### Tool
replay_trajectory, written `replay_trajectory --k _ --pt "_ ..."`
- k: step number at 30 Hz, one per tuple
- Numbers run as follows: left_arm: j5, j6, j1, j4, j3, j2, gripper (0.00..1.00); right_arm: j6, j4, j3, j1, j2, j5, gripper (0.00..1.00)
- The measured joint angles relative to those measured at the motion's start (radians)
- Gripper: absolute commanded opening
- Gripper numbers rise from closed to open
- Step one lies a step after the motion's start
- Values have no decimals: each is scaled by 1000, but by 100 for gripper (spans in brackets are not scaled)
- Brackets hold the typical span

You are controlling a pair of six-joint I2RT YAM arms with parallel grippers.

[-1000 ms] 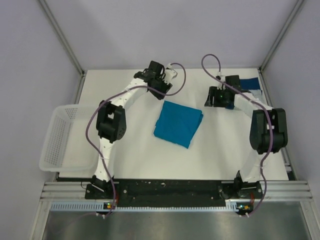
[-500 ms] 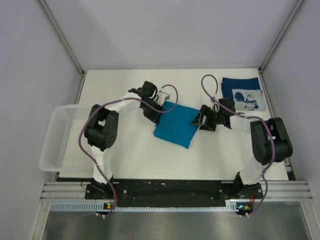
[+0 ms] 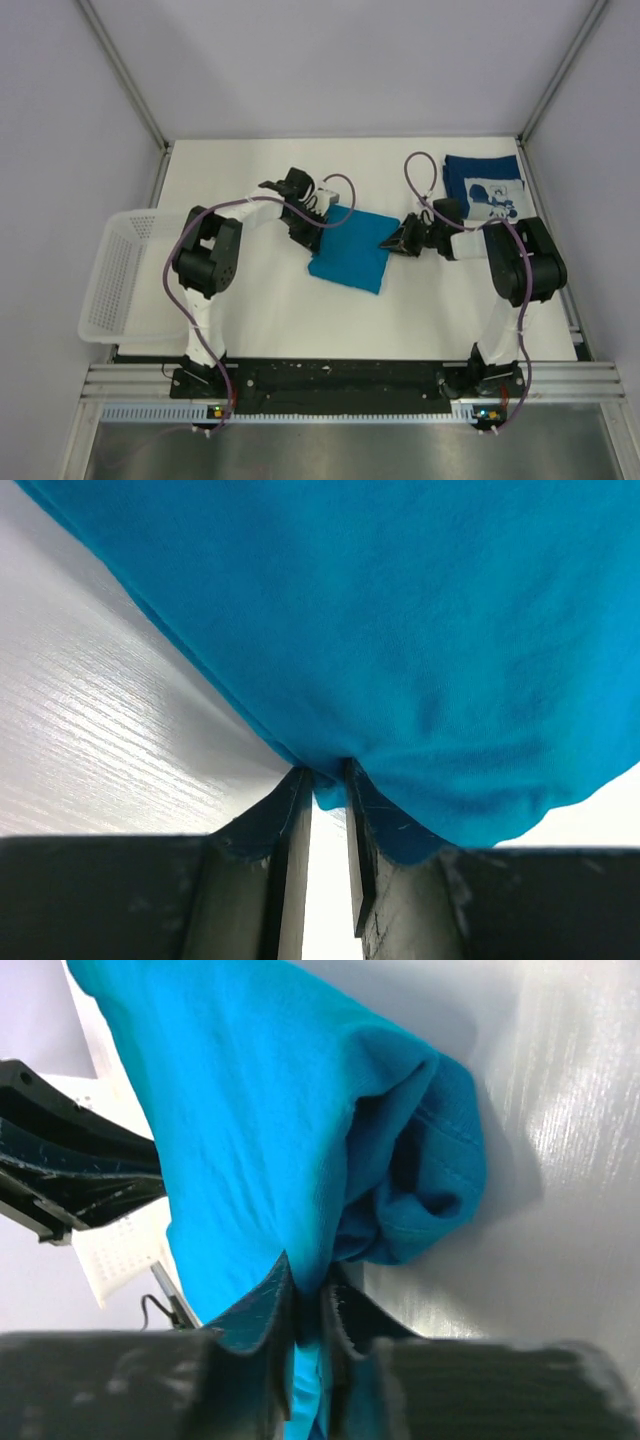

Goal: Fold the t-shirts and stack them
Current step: Put the neatly folded tshirt into the corner of the board with the right arm

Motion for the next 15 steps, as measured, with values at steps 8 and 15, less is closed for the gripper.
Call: replay_trajectory --k 8,15 --pt "3 1 19 5 -3 -9 48 -47 -75 55 -23 16 -26 0" --pt "-31 38 74 -14 -3 -80 55 -330 -426 326 -42 43 36 0"
